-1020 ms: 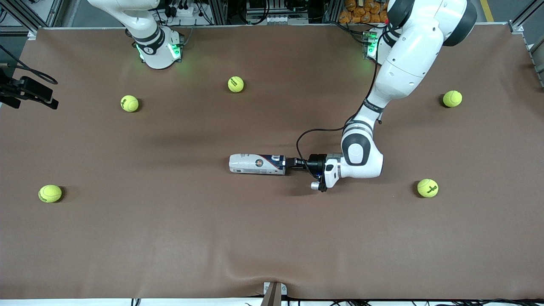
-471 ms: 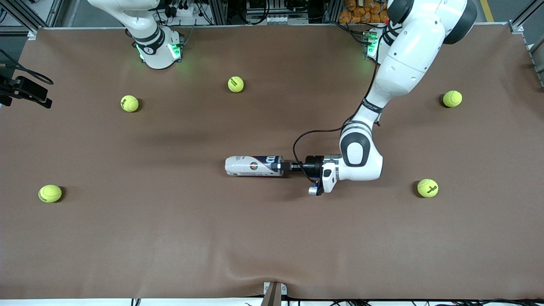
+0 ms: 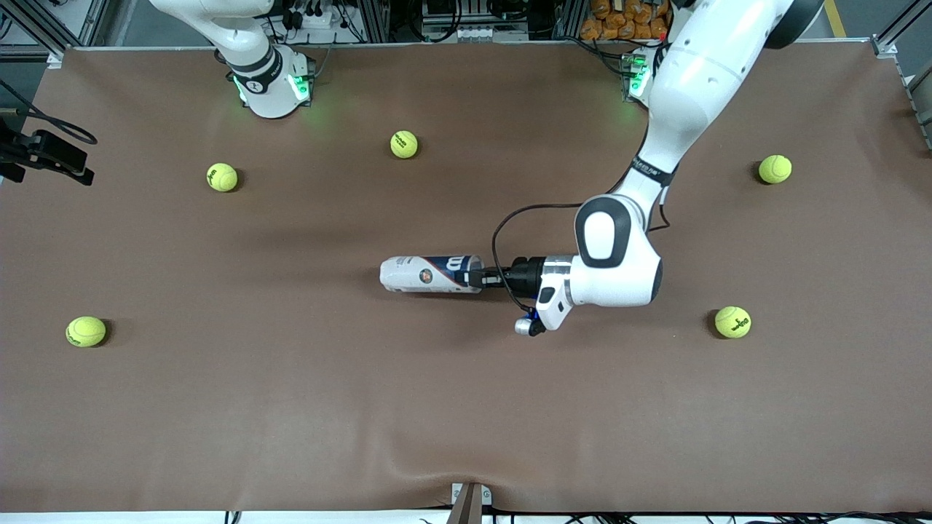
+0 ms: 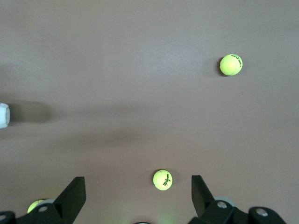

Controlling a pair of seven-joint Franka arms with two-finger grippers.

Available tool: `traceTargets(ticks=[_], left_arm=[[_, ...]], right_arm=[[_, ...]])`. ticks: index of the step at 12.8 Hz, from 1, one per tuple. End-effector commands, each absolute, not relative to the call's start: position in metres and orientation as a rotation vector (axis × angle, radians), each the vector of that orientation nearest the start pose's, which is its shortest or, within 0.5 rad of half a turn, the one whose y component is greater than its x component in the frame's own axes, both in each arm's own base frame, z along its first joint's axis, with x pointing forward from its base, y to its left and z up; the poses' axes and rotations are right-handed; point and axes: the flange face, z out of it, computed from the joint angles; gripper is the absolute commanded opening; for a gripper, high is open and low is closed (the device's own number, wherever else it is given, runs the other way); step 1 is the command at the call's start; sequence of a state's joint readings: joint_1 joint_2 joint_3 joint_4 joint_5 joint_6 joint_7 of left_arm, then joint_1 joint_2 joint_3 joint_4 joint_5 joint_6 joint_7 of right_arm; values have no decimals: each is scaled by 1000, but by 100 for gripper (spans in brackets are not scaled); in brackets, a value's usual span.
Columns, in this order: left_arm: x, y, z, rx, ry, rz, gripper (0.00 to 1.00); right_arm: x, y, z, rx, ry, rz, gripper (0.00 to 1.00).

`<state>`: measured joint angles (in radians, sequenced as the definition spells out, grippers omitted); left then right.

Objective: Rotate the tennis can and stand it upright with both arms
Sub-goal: 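Lift and rotate the can upright with the left gripper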

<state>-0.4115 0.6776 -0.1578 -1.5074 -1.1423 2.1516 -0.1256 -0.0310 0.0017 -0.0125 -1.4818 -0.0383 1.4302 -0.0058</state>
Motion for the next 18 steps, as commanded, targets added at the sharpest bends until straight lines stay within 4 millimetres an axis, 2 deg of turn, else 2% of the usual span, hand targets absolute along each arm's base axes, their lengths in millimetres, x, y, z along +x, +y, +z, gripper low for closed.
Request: traceTargets(ticks=[1, 2, 4, 5, 10, 12, 13, 16, 18], left_arm=[[590, -416, 349, 2302, 398, -420, 0], [589, -424, 361, 2337, 434, -414, 0], [571, -449, 367, 2444, 464, -402, 0], [572, -455, 379, 2486, 490, -362, 0], [559, -468, 398, 2714, 619, -177, 0], [556, -467, 404, 2778, 666, -165, 0], [551, -476, 414, 2810, 674, -145, 0], [527, -503, 414, 2926, 756, -86, 0], [518, -505, 407, 3004, 754, -70, 0]], right_arm=[[535, -28, 660, -3189, 73, 70, 100], [535, -29, 660, -3189, 76, 73, 100], [535, -29, 660, -3189, 76, 70, 100], [535, -28, 660, -3189, 74, 70, 100], [535, -29, 660, -3188, 78, 68, 100], [535, -30, 660, -3187, 83, 68, 100], [535, -31, 660, -3187, 85, 70, 100], [535, -29, 660, -3186, 80, 72, 100], [534, -30, 663, -3187, 86, 65, 100]])
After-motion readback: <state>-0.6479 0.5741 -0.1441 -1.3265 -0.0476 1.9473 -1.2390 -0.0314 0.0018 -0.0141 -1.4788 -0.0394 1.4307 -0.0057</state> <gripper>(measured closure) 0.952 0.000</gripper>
